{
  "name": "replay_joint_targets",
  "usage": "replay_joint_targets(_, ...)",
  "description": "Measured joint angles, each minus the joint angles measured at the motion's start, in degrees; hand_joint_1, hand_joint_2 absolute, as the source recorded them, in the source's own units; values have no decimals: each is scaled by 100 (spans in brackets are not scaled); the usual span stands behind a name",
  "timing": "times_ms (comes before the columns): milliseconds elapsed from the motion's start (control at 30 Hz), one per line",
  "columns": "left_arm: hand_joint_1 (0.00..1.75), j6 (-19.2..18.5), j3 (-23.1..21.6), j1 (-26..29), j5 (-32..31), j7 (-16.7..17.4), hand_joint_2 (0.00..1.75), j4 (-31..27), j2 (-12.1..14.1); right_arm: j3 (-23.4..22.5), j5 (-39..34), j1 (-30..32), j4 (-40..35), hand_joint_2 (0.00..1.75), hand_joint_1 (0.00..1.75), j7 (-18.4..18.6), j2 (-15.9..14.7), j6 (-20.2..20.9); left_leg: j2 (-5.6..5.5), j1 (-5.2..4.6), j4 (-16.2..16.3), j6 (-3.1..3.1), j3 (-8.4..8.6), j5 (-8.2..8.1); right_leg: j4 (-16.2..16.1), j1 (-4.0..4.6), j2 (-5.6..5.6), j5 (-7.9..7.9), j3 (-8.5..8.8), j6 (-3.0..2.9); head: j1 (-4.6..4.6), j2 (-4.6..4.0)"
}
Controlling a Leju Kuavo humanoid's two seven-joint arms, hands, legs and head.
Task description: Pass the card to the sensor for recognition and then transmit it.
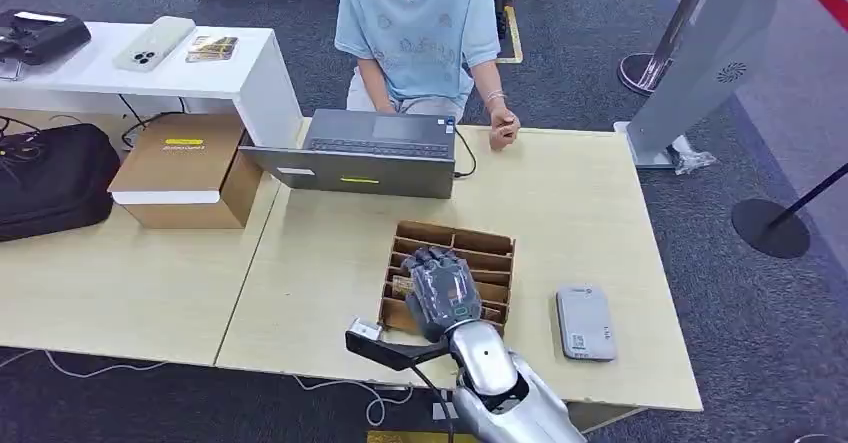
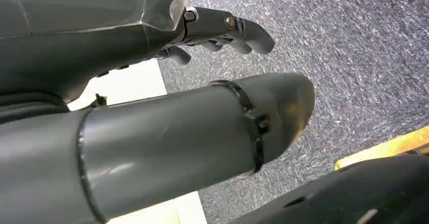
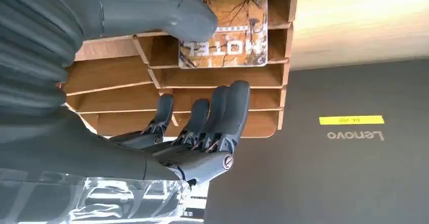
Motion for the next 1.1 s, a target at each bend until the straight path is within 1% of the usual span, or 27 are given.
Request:
replay_joint_targets(67, 0, -15, 0, -1, 2, 0, 0, 0, 0, 2, 4, 0, 17, 175, 82, 4, 7, 9, 0, 0, 0, 0, 0, 0, 0, 0, 0, 0, 0, 0, 0, 0)
replay_joint_targets(267, 0, -26, 0, 0, 2, 0, 0, 0, 0, 22, 31, -24, 116, 175, 86, 61, 22, 41, 0, 0, 0, 0, 0, 0, 0, 0, 0, 0, 0, 0, 0, 0)
replay_joint_targets(433, 0, -26, 0, 0, 0, 0, 0, 0, 0, 22, 61, -31, 177, 175, 99, 61, 33, 50, 0, 0, 0, 0, 0, 0, 0, 0, 0, 0, 0, 0, 0, 0)
replay_joint_targets(467, 0, -26, 0, 0, 0, 0, 0, 0, 0, 22, 66, -31, 188, 175, 112, 61, 33, 57, 0, 0, 0, 0, 0, 0, 0, 0, 0, 0, 0, 0, 0, 0)
replay_joint_targets(500, 0, -26, 0, 0, 0, 0, 0, 0, 0, 22, 81, -32, 199, 175, 131, 63, 35, 59, 0, 0, 0, 0, 0, 0, 0, 0, 0, 0, 0, 0, 0, 0)
replay_joint_targets(600, 0, -26, 0, 0, 0, 0, 0, 0, 0, 22, 90, -68, 221, 175, 162, 72, 37, 61, 0, 0, 0, 0, 1, 0, 0, 0, 0, 0, 0, 0, 0, 0)
replay_joint_targets(633, 0, -26, 0, 0, 0, 0, 0, 0, 0, 22, 92, -76, 229, 175, 168, 72, 37, 66, 0, 0, 0, 0, 1, 0, 0, 0, 0, 0, 0, 0, 0, 0)
replay_joint_targets(800, 0, -26, 0, 0, 0, 0, 0, 0, 0, 24, 92, -120, 236, 175, 171, 76, 39, 96, 0, 0, 0, 0, 1, 0, 0, 0, 0, 0, 1, 0, 0, 0)
replay_joint_targets(900, 0, -24, 0, 0, 0, 0, 0, 0, 0, 24, 66, -124, 236, 175, 169, 76, 39, 81, 0, 0, 0, 0, 1, 0, 0, 0, 0, 0, 1, 0, 0, 0)
replay_joint_targets(933, 0, -22, 0, 0, 0, 0, 0, 0, 0, 22, 41, -123, 236, 175, 173, 68, 39, 68, 0, 0, 0, 0, 1, 0, 0, 0, 0, 0, 1, 0, 0, 0)
replay_joint_targets(1067, 0, -11, 0, 0, 0, 0, 0, 0, 0, 22, -120, -112, 232, 175, 173, -9, 39, -22, 1, 0, 0, 0, 2, 0, -1, 0, 2, 0, 0, 0, 0, 0)
replay_joint_targets(1100, 0, -11, 0, 0, 0, 0, 0, 0, 0, 22, -151, -111, 223, 175, 169, -44, 39, -57, 1, 0, 0, 0, 3, 0, -1, 0, 3, 0, 0, 0, 0, 0)
